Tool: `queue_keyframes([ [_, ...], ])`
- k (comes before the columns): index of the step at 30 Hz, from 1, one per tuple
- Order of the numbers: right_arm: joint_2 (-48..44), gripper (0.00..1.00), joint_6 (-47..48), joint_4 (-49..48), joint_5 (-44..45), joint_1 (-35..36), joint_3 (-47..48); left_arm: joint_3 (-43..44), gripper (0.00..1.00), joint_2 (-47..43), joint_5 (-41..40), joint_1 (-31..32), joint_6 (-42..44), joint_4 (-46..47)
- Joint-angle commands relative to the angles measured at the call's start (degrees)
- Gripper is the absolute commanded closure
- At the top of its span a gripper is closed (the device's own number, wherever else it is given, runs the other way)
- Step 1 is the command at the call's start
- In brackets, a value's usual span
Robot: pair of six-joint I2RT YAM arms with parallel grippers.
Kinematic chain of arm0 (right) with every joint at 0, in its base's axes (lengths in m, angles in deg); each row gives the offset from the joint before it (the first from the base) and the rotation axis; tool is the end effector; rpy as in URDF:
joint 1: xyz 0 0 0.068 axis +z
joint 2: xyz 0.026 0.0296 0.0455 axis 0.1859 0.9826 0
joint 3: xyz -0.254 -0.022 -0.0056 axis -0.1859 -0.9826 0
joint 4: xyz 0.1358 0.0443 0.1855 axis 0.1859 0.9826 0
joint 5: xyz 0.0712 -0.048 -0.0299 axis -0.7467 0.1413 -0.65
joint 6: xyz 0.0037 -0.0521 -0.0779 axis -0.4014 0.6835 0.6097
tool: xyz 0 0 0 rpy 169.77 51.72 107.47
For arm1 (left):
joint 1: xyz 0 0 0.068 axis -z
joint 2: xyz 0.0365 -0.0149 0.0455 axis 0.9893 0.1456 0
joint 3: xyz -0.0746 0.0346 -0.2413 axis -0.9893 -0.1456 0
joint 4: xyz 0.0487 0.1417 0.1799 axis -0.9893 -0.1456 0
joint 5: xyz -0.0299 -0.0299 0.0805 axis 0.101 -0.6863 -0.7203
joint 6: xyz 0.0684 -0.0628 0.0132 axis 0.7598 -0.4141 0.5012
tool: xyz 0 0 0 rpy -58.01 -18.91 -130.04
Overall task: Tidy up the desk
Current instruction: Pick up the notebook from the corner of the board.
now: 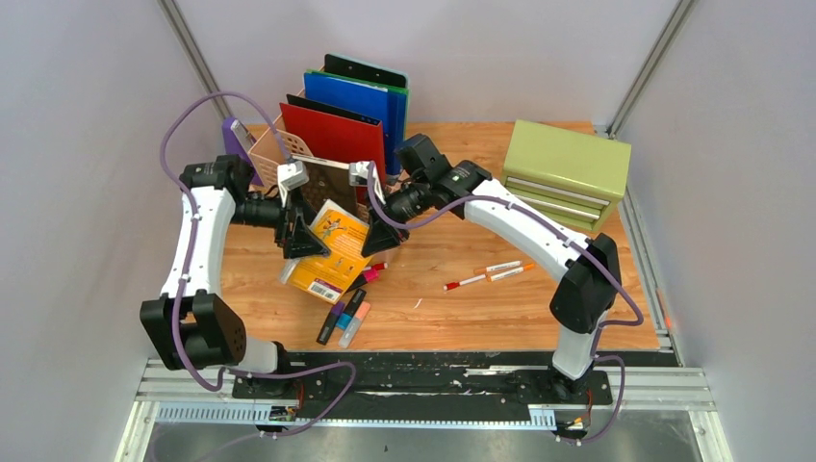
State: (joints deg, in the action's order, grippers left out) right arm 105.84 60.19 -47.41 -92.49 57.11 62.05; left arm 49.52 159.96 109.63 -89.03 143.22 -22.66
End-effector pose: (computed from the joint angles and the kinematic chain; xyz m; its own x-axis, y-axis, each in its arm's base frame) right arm 0.2149 0.3271 0.3113 -0.2333 -0.4870 -0.8417 -0.9150 -0.1831 0.3596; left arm 0.2046 -0.0512 0.3089 -0.4568 0.3137 -0.8324 0.8810 0.2894 -0.3743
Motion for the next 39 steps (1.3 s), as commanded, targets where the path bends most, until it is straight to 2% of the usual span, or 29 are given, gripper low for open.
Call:
queue_keyframes([
  [1, -4.14, 1.00, 2.90, -2.22, -3.00, -1.03, 1.50, -1.18, 0.01, 0.25, 3.42, 2.44, 1.98, -5.37],
  [4, -4.16, 1.00, 3.20, -2.18, -1.41, -1.80, 2.04, -1.73, 0.08, 0.14, 4.93, 3.32, 2.53, -5.37],
  [6, -4.16, 1.00, 3.54, -2.22, 0.75, -1.99, 2.34, -2.08, 0.21, 0.26, 6.35, 3.76, 2.67, -5.38],
  [7, -4.16, 1.00, 3.75, -2.22, 1.30, -2.07, 2.37, -2.10, 0.34, 0.46, 7.45, 3.82, 2.69, -5.36],
  [8, -4.08, 1.00, 3.87, -2.23, 2.20, -2.09, 2.45, -2.02, 0.41, 0.62, 8.05, 4.00, 2.68, -5.37],
  [10, -3.86, 1.00, 3.88, -2.22, 3.48, -2.18, 2.74, -1.69, 0.75, 1.06, 9.89, 4.12, 2.55, -5.40],
  [11, -3.75, 1.00, 3.88, -2.20, 4.14, -2.19, 2.91, -1.55, 0.83, 1.34, 11.02, 4.09, 2.51, -5.41],
  [12, -3.66, 1.00, 3.82, -2.24, 4.87, -2.27, 3.12, -1.31, 0.97, 1.50, 11.55, 4.15, 2.52, -5.40],
  [14, -3.55, 0.97, 3.16, -2.31, 6.00, -2.34, 3.69, -1.05, 1.00, 1.86, 13.72, 4.17, 2.53, -5.36],
  [15, -3.47, 0.90, 2.65, -2.31, 6.45, -2.43, 4.05, -0.97, 1.00, 1.89, 14.26, 4.15, 2.71, -5.41],
  [17, -3.52, 0.68, 1.18, -2.29, 7.16, -2.74, 4.54, -0.87, 1.00, 1.73, 16.04, 4.15, 3.18, -5.42],
  [19, -3.75, 0.52, -0.56, -2.47, 8.26, -3.16, 4.61, -0.91, 1.00, 1.59, 17.65, 4.15, 3.71, -5.41],
  [23, -5.15, 0.36, -4.29, -4.84, 8.77, -5.06, 3.33, -0.73, 1.00, 1.74, 20.69, 4.08, 4.41, -5.36],
  [30, -6.35, 0.34, -13.32, -12.82, 2.62, -9.52, -0.28, -0.73, 1.00, 3.69, 23.59, 4.11, 5.15, -5.40],
  [39, -1.85, 0.42, -19.17, -15.87, -11.81, -10.21, 1.91, -0.89, 1.00, 4.79, 23.69, 4.08, 5.88, -5.49],
])
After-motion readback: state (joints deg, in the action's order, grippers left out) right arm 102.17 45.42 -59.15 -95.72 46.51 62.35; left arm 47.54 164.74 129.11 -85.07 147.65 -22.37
